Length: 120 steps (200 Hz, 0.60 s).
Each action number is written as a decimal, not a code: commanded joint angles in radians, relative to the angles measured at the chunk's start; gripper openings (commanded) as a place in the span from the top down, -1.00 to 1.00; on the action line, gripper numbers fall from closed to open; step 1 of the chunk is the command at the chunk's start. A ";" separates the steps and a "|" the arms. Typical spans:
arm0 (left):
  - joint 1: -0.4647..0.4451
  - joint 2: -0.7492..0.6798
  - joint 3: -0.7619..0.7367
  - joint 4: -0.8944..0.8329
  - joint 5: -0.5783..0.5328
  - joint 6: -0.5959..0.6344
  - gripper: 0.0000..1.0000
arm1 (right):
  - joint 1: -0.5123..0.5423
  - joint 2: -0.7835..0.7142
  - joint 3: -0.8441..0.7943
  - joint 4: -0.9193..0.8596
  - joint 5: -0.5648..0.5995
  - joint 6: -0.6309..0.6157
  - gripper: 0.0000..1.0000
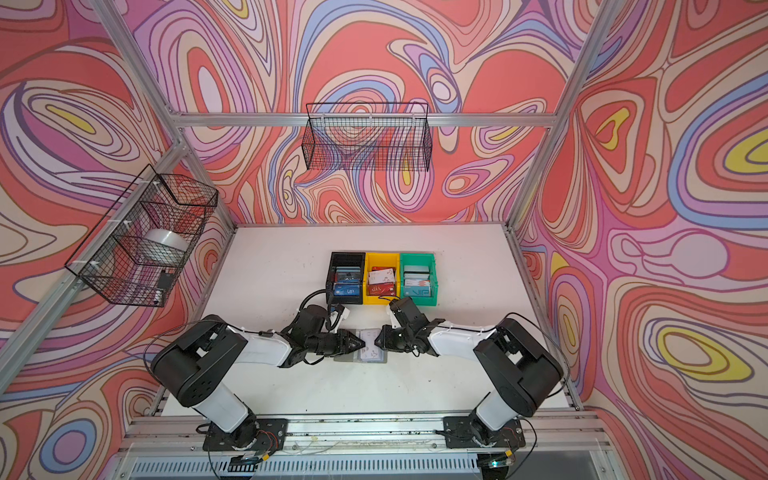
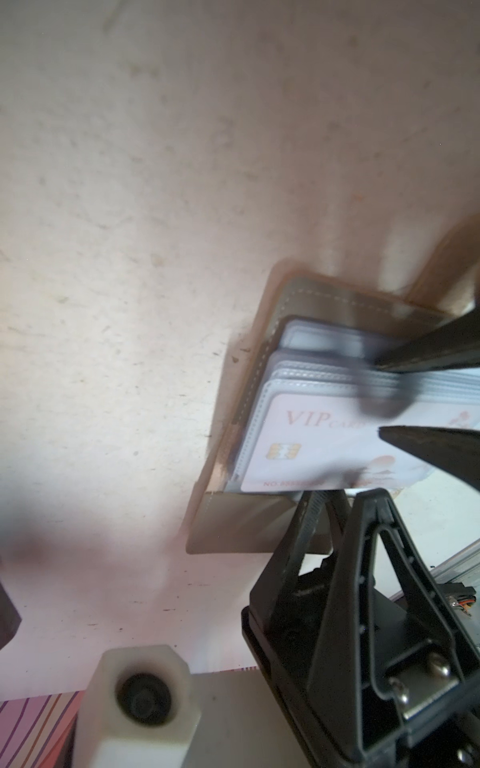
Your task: Take the credit cards out of the card holder
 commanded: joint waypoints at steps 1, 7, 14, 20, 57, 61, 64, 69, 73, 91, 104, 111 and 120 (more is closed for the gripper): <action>0.007 0.027 0.000 0.022 -0.001 -0.014 0.39 | -0.001 0.026 -0.020 -0.019 0.007 0.004 0.48; 0.007 0.031 0.000 0.027 0.001 -0.017 0.41 | -0.002 0.028 -0.020 -0.019 0.007 0.004 0.48; 0.007 0.035 0.000 0.034 0.003 -0.019 0.41 | -0.002 0.027 -0.021 -0.019 0.007 0.003 0.48; 0.007 0.039 0.000 0.040 0.004 -0.023 0.43 | -0.002 0.029 -0.020 -0.020 0.007 0.003 0.48; 0.008 0.055 -0.003 0.074 0.006 -0.039 0.49 | -0.002 0.026 -0.022 -0.022 0.009 0.004 0.48; 0.008 0.057 -0.005 0.077 0.006 -0.040 0.51 | -0.002 0.026 -0.023 -0.023 0.008 0.005 0.48; 0.007 0.056 -0.006 0.079 0.006 -0.040 0.53 | -0.002 0.025 -0.024 -0.024 0.008 0.004 0.48; 0.007 0.055 -0.007 0.080 0.006 -0.041 0.54 | -0.002 0.024 -0.024 -0.025 0.009 0.004 0.48; 0.007 0.055 -0.007 0.082 0.008 -0.042 0.55 | -0.002 0.024 -0.024 -0.027 0.009 0.002 0.48; 0.007 0.052 -0.007 0.079 0.006 -0.042 0.61 | -0.002 0.021 -0.024 -0.032 0.011 0.002 0.48; 0.007 0.052 -0.007 0.077 0.009 -0.043 0.66 | -0.002 0.017 -0.021 -0.044 0.013 -0.002 0.48; 0.008 0.051 -0.009 0.077 0.009 -0.043 0.67 | -0.002 0.011 -0.020 -0.050 0.018 -0.004 0.48; 0.007 0.049 -0.009 0.079 0.009 -0.043 0.70 | -0.002 0.004 -0.016 -0.061 0.025 -0.008 0.48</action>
